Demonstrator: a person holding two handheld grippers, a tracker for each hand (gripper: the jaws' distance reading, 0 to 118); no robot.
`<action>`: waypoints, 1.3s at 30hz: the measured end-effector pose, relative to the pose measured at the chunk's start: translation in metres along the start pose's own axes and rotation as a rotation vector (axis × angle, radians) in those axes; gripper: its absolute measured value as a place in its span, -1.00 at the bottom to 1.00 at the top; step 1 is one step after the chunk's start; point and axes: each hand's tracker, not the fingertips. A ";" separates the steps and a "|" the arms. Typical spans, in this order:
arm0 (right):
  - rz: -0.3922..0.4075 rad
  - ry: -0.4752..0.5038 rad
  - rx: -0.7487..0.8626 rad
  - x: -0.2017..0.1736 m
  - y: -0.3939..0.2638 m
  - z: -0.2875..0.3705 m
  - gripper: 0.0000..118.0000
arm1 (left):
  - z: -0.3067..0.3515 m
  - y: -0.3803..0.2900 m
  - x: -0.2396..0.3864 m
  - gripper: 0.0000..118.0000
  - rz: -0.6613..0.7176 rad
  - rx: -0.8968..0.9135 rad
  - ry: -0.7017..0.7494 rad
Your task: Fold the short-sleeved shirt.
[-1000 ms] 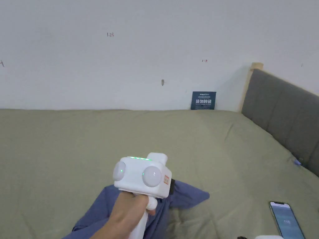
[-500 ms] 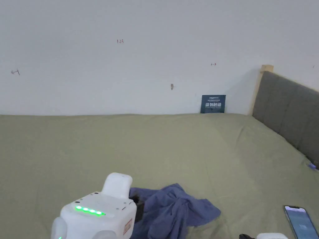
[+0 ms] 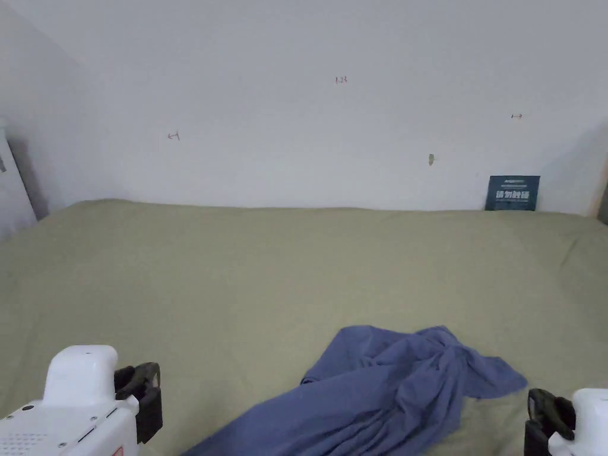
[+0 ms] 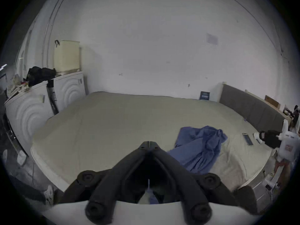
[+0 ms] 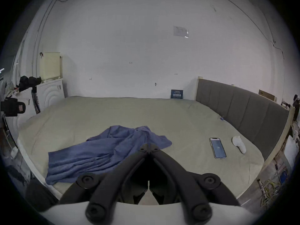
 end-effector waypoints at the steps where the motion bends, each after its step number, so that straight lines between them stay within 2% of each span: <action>1: 0.002 0.006 0.002 -0.003 0.000 0.001 -1.00 | -0.002 -0.001 -0.004 -1.00 0.012 -0.019 -0.002; 5: 0.016 0.028 -0.004 -0.013 -0.002 -0.005 -1.00 | -0.034 -0.010 -0.016 -1.00 0.040 -0.136 -0.019; 11: 0.025 0.041 -0.062 -0.017 -0.014 -0.022 -1.00 | -0.140 -0.049 -0.027 -1.00 0.050 -0.456 -0.073; 12: 0.029 0.041 -0.074 -0.016 -0.017 -0.025 -1.00 | -0.159 -0.056 -0.027 -0.83 0.028 -0.508 -0.086; 13: 0.031 0.042 -0.084 -0.015 -0.019 -0.028 -1.00 | -0.177 -0.067 -0.032 -0.39 0.020 -0.543 -0.080; 14: 0.034 0.039 -0.101 -0.014 -0.022 -0.032 -1.00 | -0.195 -0.075 -0.033 0.44 0.012 -0.595 -0.072; 15: 0.037 0.037 -0.115 -0.014 -0.025 -0.037 -1.00 | -0.212 -0.082 -0.032 0.75 -0.001 -0.642 -0.074; 16: 0.040 0.033 -0.128 -0.013 -0.028 -0.041 -1.00 | -0.223 -0.088 -0.031 0.77 -0.008 -0.645 -0.040; 18: 0.046 0.028 -0.155 -0.009 -0.034 -0.049 -1.00 | -0.239 -0.098 -0.027 0.77 -0.054 -0.641 0.041; 21: 0.045 0.021 -0.188 -0.003 -0.042 -0.059 -1.00 | -0.246 -0.110 -0.023 0.77 -0.047 -0.685 0.035; 22: 0.042 0.021 -0.197 -0.001 -0.044 -0.062 -1.00 | -0.242 -0.107 -0.022 0.70 -0.052 -0.672 0.043; 23: 0.037 0.021 -0.214 0.000 -0.045 -0.065 -1.00 | -0.237 -0.101 -0.021 0.35 -0.056 -0.674 0.042; 24: 0.034 0.017 -0.229 0.003 -0.048 -0.070 -1.00 | -0.228 -0.097 -0.020 -0.23 -0.073 -0.657 0.020; 25: 0.027 0.014 -0.237 0.006 -0.050 -0.074 -1.00 | -0.220 -0.094 -0.019 -1.00 -0.086 -0.638 0.014; 26: 0.013 0.007 -0.251 0.010 -0.052 -0.080 -1.00 | -0.217 -0.093 -0.020 -1.00 -0.066 -0.623 -0.026; 28: -0.001 0.000 -0.261 0.017 -0.054 -0.090 -1.00 | -0.217 -0.096 -0.020 -1.00 -0.070 -0.632 -0.006; 32: 0.026 -0.041 -0.294 0.033 -0.050 -0.117 -1.00 | -0.206 -0.097 -0.019 -1.00 -0.042 -0.630 -0.022; 39: -0.008 -0.072 -0.397 0.075 -0.019 -0.230 -1.00 | -0.202 -0.096 -0.009 -1.00 -0.044 -0.619 -0.020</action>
